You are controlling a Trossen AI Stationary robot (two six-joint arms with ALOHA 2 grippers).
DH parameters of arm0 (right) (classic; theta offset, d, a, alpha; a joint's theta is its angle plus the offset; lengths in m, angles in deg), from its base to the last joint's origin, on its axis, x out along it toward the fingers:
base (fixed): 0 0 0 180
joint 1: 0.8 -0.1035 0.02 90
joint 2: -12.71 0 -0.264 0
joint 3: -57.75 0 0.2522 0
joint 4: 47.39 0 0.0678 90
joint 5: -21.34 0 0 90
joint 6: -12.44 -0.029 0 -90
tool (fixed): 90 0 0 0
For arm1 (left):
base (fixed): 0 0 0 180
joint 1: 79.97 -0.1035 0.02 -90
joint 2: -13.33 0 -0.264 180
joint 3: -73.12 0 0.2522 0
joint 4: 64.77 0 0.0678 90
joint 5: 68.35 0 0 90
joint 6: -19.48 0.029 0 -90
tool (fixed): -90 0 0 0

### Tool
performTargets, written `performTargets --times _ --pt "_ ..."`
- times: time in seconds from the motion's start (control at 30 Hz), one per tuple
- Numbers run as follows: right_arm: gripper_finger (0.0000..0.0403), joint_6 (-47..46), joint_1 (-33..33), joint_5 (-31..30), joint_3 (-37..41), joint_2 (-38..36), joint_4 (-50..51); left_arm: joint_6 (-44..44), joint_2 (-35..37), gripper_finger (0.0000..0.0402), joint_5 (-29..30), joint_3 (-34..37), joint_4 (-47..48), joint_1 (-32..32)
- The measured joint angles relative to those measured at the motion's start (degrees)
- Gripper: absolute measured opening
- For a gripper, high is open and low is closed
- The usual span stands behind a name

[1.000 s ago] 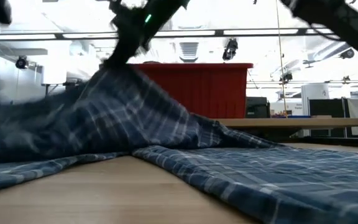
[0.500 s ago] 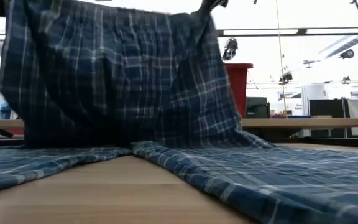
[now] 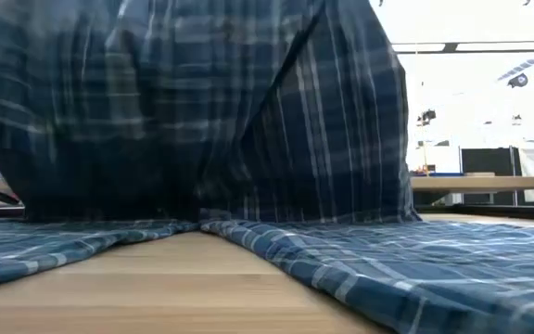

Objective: Fold Laundry from Bin
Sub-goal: Fold the blue patterned pants

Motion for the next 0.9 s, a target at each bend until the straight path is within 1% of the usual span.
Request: performTargets --times 0.03,0.1,0.17,0.23,0.3,0.37,0.43,0.5,0.53,0.57,0.6,0.67,0.77,0.8,0.83,0.9 --pt "0.0013 -0.70 1.18 -2.98 2.97 -0.09 -1.05 -5.54 1.21 0.0000 4.36 0.26 4.69 0.00" --pt "0.0013 -3.31 3.58 -8.36 9.21 -0.15 -3.80 -16.82 3.80 0.0000 10.25 1.95 13.06 0.02" --pt "0.0013 -6.83 6.20 -14.02 15.50 -0.20 -7.12 -26.62 6.59 0.0000 13.49 4.68 19.32 0.02" --pt "0.0013 -11.12 8.73 -16.95 21.82 -0.26 -13.67 -34.69 9.62 0.0000 15.69 8.43 20.95 -0.02" --pt "0.0013 -15.34 10.62 -16.86 27.38 0.12 -20.34 -38.53 12.71 0.0000 16.72 13.20 19.23 -0.15" --pt "0.0013 -17.84 11.25 -14.54 31.68 0.95 -27.05 -41.96 14.98 0.0000 15.84 18.08 16.38 -0.15" --pt "0.0013 -19.04 11.02 -10.34 34.50 1.91 -32.48 -44.62 16.26 0.0000 13.45 23.25 12.65 -0.17" --pt "0.0013 -20.07 10.61 -6.88 35.60 2.83 -33.73 -47.25 16.58 0.0000 9.28 27.73 9.17 -0.28" --pt "0.0013 -20.40 10.36 -6.32 35.77 3.33 -33.40 -48.58 16.55 0.0000 6.04 29.77 7.81 -0.30" --pt "0.0013 -20.49 10.02 -6.04 35.84 3.50 -32.68 -48.50 16.29 0.0000 4.19 31.20 7.28 -0.29" --pt "0.0013 -20.41 9.74 -5.22 35.89 3.52 -31.57 -47.02 15.62 0.0000 3.77 31.37 5.91 -0.39" --pt "0.0013 -19.73 8.76 -2.16 35.89 3.10 -29.96 -46.44 13.98 0.0000 2.63 29.52 4.66 -0.63" --pt "0.0013 -17.11 6.69 6.85 35.88 1.17 -29.02 -46.86 11.03 0.0000 -0.07 24.72 3.46 -0.76" --pt "0.0013 -16.44 6.05 8.53 35.87 0.30 -29.21 -46.31 9.91 0.0000 -0.96 23.33 3.80 -1.02" --pt "0.0013 -15.20 5.43 8.64 35.87 -0.42 -29.57 -46.01 8.70 0.0000 -1.47 22.23 4.78 -1.47" --pt "0.0013 -13.65 5.05 6.04 35.80 -1.38 -29.77 -46.58 6.26 0.0000 -1.62 20.96 7.50 -3.32"
